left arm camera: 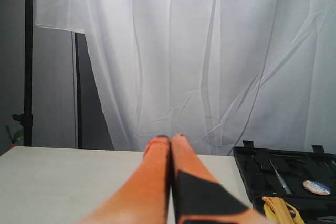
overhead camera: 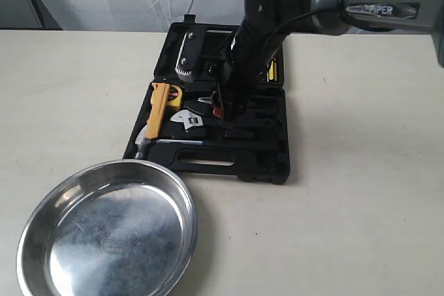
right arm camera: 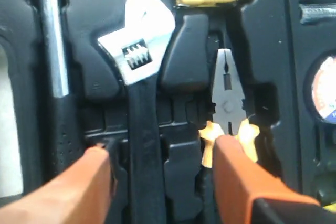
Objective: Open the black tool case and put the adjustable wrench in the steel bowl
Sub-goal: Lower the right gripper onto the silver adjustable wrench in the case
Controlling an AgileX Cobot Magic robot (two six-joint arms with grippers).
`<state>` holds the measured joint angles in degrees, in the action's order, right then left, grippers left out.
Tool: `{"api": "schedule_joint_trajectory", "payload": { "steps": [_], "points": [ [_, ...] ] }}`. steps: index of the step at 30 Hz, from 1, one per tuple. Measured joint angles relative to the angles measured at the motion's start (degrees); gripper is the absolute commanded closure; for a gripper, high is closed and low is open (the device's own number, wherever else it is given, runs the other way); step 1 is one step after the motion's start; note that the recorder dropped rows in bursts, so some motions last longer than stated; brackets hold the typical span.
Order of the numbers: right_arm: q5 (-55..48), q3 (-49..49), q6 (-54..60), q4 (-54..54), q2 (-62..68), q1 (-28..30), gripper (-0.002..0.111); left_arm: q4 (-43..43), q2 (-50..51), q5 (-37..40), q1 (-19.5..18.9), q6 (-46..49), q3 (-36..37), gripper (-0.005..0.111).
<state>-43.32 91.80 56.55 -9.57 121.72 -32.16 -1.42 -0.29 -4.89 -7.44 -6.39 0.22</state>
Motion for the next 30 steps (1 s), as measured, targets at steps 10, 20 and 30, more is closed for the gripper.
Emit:
{"api": "schedule_joint_trajectory", "payload": {
  "steps": [10, 20, 30],
  "points": [
    [5.7, 0.0, -1.8, 7.6, 4.9, -2.9, 0.057, 0.0, 0.0, 0.0, 0.0, 0.0, 0.0, 0.106],
    [7.3, 0.1, -2.6, 7.9, 7.0, -3.0, 0.057, 0.0, 0.0, 0.0, 0.0, 0.0, 0.0, 0.106],
    [6.2, 0.3, -2.7, 7.6, 7.5, -3.5, 0.108, 0.0, 0.0, 0.0, 0.0, 0.0, 0.0, 0.106]
  ]
}}
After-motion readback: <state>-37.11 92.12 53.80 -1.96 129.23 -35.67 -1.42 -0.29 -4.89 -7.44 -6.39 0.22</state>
